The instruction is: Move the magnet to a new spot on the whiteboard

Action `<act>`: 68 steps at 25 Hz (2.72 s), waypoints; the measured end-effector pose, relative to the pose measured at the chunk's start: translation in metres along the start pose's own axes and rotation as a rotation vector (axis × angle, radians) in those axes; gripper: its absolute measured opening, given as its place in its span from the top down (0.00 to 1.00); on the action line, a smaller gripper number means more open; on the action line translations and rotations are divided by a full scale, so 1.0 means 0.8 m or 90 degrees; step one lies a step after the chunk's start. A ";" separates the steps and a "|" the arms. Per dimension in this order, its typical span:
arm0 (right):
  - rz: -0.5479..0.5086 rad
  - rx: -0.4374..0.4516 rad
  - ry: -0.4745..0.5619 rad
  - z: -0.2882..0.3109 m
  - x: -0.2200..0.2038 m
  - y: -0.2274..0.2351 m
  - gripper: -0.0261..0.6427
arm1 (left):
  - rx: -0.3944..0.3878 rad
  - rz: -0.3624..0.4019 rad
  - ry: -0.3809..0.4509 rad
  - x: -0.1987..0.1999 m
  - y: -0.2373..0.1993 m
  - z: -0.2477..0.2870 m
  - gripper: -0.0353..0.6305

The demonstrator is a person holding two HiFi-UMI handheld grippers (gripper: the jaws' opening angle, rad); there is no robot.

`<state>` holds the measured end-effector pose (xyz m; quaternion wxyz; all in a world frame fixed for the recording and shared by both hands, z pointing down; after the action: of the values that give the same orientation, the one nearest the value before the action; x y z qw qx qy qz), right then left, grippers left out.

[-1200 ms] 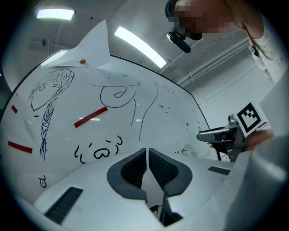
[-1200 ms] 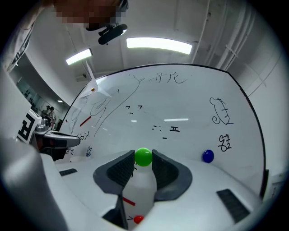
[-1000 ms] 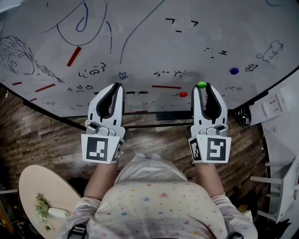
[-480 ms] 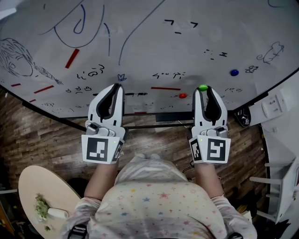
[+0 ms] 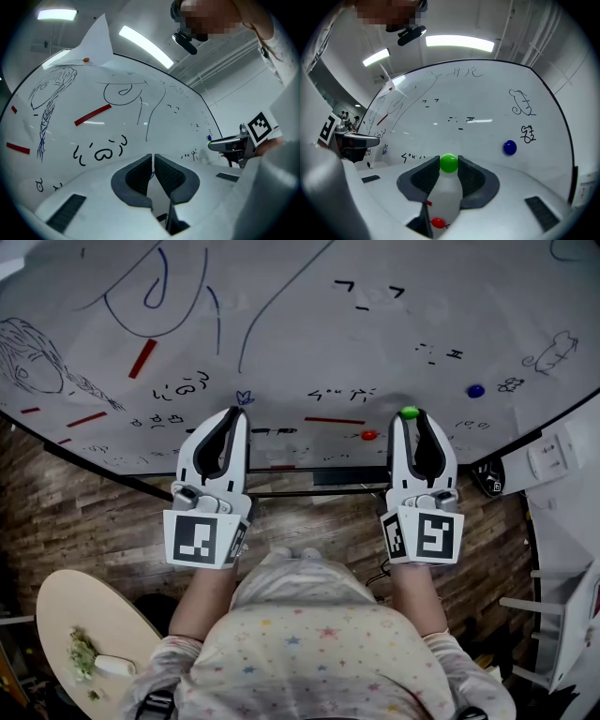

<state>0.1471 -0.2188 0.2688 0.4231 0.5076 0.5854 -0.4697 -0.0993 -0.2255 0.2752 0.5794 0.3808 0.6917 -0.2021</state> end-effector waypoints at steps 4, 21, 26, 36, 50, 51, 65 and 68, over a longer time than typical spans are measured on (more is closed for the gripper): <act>0.001 0.002 -0.003 0.006 -0.003 0.000 0.78 | 0.007 -0.005 -0.017 -0.004 -0.003 0.003 0.91; -0.002 0.000 -0.018 0.024 -0.015 0.005 0.78 | 0.003 -0.007 -0.004 -0.009 -0.008 0.013 0.91; -0.004 -0.002 -0.023 0.029 -0.021 0.008 0.78 | 0.003 -0.003 -0.007 -0.010 -0.009 0.015 0.91; -0.005 -0.002 -0.030 0.033 -0.025 0.008 0.78 | -0.005 -0.002 0.009 -0.004 -0.006 0.020 0.91; -0.006 -0.005 -0.041 0.034 -0.025 0.008 0.78 | -0.002 0.000 0.004 -0.004 -0.004 0.014 0.91; -0.006 -0.006 -0.042 0.034 -0.024 0.008 0.78 | -0.002 -0.002 0.005 -0.004 -0.004 0.014 0.91; -0.008 -0.010 -0.041 0.026 -0.019 0.006 0.73 | 0.005 -0.009 -0.004 -0.004 -0.002 0.003 0.91; -0.006 -0.010 -0.040 0.024 -0.016 0.005 0.73 | 0.004 -0.009 -0.004 -0.003 -0.001 0.002 0.91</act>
<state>0.1529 -0.2402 0.2773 0.4432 0.4865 0.5780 -0.4826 -0.0986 -0.2280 0.2772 0.5788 0.3771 0.6921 -0.2095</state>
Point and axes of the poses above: the fingertips, and each gripper's own axes: z forward along the fingers, y to its right, x out of its top, the point moved 3 cm from there along -z, backward along the fingers, and after that the axes turned 14 degrees about -x, right-handed, at the moved point
